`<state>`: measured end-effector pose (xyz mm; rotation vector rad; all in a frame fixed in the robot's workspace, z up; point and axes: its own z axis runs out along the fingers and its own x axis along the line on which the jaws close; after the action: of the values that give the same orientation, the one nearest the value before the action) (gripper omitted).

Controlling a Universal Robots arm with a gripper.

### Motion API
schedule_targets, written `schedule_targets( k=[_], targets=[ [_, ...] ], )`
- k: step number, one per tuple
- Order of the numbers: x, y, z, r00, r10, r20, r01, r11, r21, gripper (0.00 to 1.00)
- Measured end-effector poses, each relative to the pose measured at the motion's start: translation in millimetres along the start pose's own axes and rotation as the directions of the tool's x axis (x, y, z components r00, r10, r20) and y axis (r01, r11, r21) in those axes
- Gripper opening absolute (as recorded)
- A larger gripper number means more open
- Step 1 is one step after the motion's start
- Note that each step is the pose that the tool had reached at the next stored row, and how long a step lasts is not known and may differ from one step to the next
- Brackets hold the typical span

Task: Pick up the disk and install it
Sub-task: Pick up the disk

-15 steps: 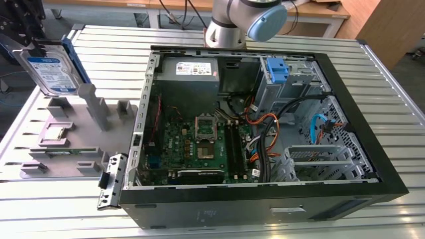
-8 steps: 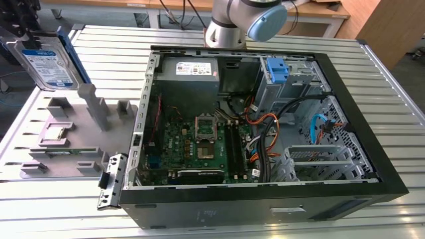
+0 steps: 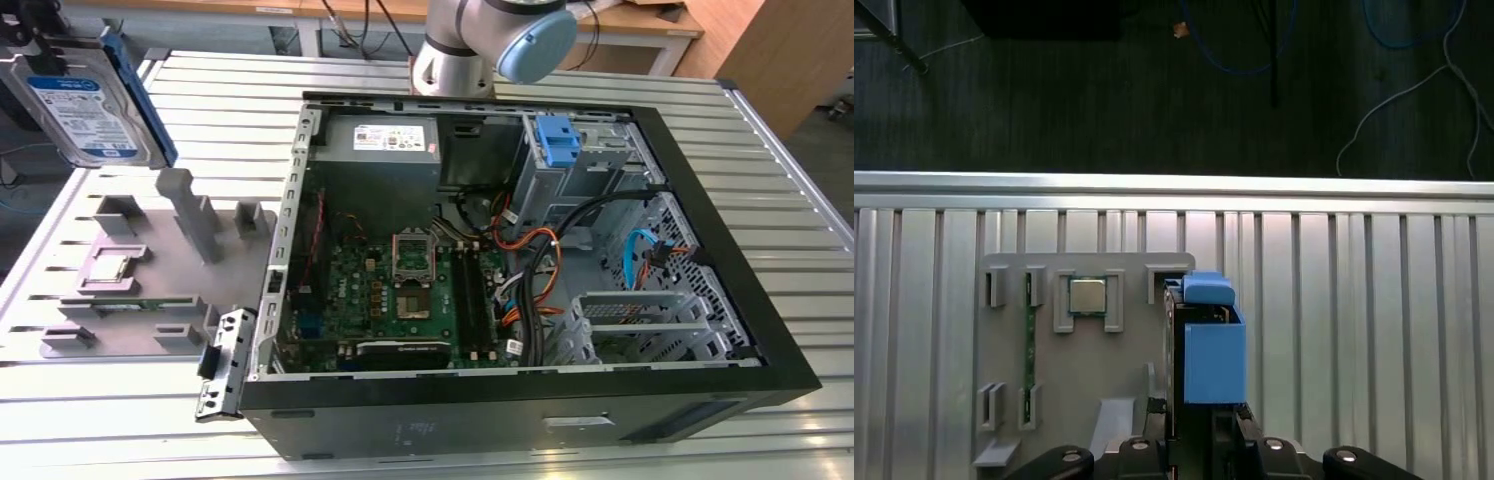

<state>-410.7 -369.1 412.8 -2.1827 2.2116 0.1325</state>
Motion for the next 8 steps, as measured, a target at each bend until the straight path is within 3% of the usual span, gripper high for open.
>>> schedule_targets(
  k=[8],
  targets=[
    [-0.1,0.0,-1.2,1.0000,0.000,0.0000,0.000,1.0000,0.0000,0.35]
  ],
)
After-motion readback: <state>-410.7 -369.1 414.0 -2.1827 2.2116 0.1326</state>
